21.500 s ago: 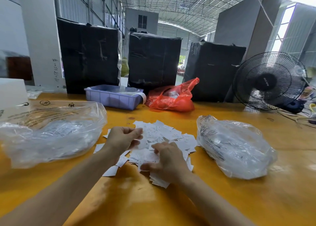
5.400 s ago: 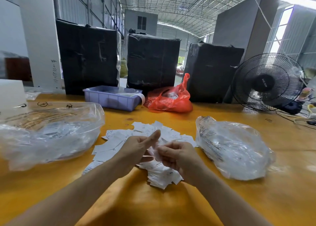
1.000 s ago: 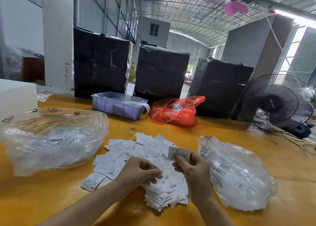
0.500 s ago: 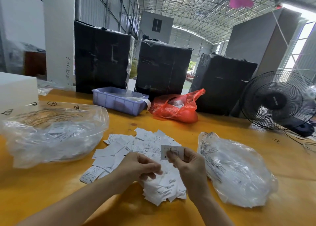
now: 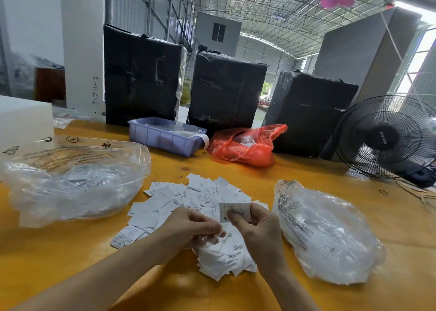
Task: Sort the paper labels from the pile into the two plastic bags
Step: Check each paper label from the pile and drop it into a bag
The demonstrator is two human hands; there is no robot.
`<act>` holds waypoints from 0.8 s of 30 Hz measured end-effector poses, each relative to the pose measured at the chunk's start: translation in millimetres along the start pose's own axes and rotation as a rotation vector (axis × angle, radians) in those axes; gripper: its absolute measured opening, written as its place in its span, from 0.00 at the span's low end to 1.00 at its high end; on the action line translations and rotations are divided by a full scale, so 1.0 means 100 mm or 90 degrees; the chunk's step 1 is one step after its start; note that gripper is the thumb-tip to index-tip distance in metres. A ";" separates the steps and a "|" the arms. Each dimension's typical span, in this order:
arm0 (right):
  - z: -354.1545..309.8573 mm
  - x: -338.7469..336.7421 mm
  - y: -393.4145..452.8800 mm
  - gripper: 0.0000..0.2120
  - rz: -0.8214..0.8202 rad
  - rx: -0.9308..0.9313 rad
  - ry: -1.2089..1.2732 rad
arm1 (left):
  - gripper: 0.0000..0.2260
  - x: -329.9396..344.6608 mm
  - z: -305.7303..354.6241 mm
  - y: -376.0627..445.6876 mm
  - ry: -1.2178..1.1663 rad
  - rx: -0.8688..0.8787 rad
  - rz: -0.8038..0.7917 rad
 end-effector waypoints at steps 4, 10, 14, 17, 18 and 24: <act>0.02 0.03 -0.01 0.03 -0.021 0.003 -0.024 | 0.04 -0.02 0.00 0.01 -0.002 0.005 0.020; 0.06 0.04 -0.01 0.03 -0.084 0.042 -0.011 | 0.11 -0.04 0.02 -0.01 0.008 0.014 0.049; 0.08 0.04 -0.02 0.04 -0.192 0.074 -0.045 | 0.11 -0.07 0.03 -0.02 0.020 0.027 0.067; 0.08 0.06 -0.05 0.08 -0.263 0.111 -0.079 | 0.12 -0.06 0.03 -0.03 0.047 0.036 0.069; 0.08 0.07 -0.06 0.09 -0.284 0.131 -0.068 | 0.12 -0.05 0.02 -0.03 0.059 0.036 0.071; 0.01 0.07 -0.04 0.07 -0.224 0.073 -0.070 | 0.14 0.03 -0.02 -0.02 0.034 0.049 0.073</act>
Point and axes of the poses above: each hand's wrist, its own y-axis towards the middle knuckle, its own x-axis out of the palm, z = x × y, the point moved 3 cm from there along y, towards the middle knuckle, and after that the axes turned 7 degrees about -x, right-handed, at the moved point
